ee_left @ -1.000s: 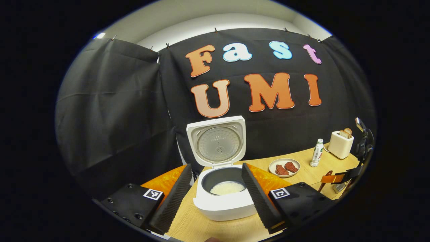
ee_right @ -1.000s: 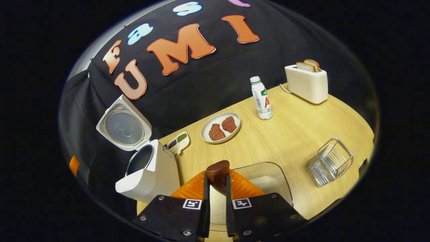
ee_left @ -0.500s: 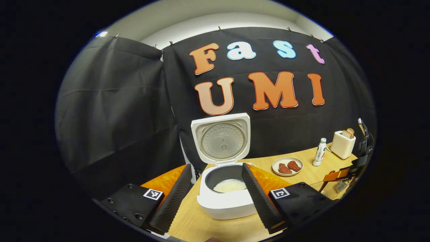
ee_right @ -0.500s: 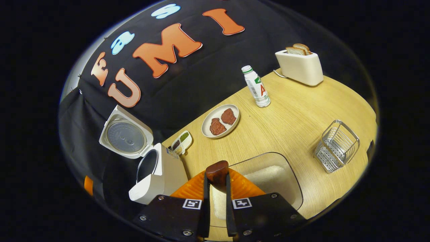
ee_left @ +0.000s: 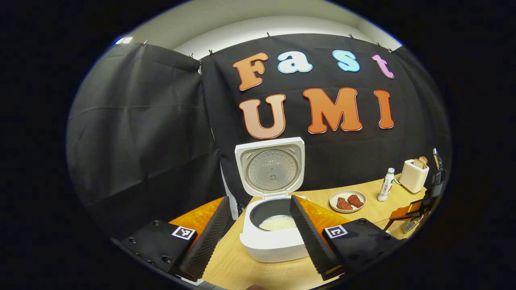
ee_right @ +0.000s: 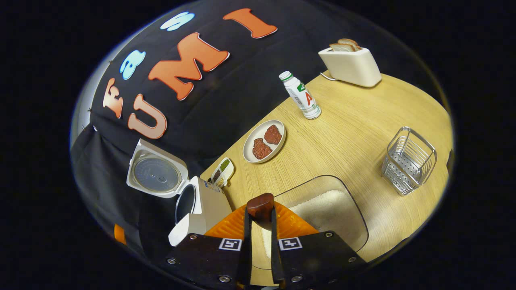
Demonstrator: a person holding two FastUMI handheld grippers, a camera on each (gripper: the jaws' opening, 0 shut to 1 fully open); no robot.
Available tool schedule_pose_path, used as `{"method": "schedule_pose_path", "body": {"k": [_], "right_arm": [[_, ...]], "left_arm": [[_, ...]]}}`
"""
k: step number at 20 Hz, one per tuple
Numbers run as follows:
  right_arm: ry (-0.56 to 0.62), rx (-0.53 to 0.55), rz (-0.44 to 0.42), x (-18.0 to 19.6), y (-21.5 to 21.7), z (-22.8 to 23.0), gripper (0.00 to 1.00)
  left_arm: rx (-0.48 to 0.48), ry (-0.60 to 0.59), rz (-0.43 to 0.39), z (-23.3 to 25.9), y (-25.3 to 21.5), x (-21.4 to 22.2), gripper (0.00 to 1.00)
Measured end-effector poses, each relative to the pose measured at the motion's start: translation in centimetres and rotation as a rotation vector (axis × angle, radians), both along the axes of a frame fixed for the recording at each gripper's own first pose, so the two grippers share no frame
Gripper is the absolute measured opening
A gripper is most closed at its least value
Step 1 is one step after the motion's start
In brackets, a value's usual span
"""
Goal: Close the left gripper, press the button to open the rice cooker; take a wooden spoon from the chopstick holder with the right hand, scoop a spoonful of rice and pour it into the rice cooker, then put the wooden spoon back into the chopstick holder.
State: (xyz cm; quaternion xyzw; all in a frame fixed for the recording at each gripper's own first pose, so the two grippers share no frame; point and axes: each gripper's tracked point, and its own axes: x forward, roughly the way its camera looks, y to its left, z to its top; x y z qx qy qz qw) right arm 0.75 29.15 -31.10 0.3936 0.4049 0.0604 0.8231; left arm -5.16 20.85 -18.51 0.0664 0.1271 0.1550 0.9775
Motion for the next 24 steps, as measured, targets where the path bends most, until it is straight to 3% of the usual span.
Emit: {"method": "schedule_pose_path", "body": {"k": [12,13,18,19,24], "right_arm": [[0.098,0.193,-0.065,0.0,-1.4,-1.3,0.19],[0.111,0.219,-0.075,0.2,-1.8,-1.2,0.24],[0.122,0.34,-0.144,0.8,-5.2,-0.8,0.14],[0.116,0.35,-0.16,1.0,-6.1,-0.6,0.19],[0.086,0.425,-0.208,2.0,-9.3,1.3,0.19]], "left_arm": [[-0.013,-0.002,0.047,0.5,0.2,-1.1,0.97],[-0.013,-0.005,0.055,0.7,0.4,-1.1,1.0],[-0.008,-0.023,0.106,1.8,1.4,-2.1,0.97],[-0.005,-0.027,0.116,1.9,1.5,-2.4,1.0],[0.003,-0.048,0.143,3.0,2.0,-2.6,1.0]]}}
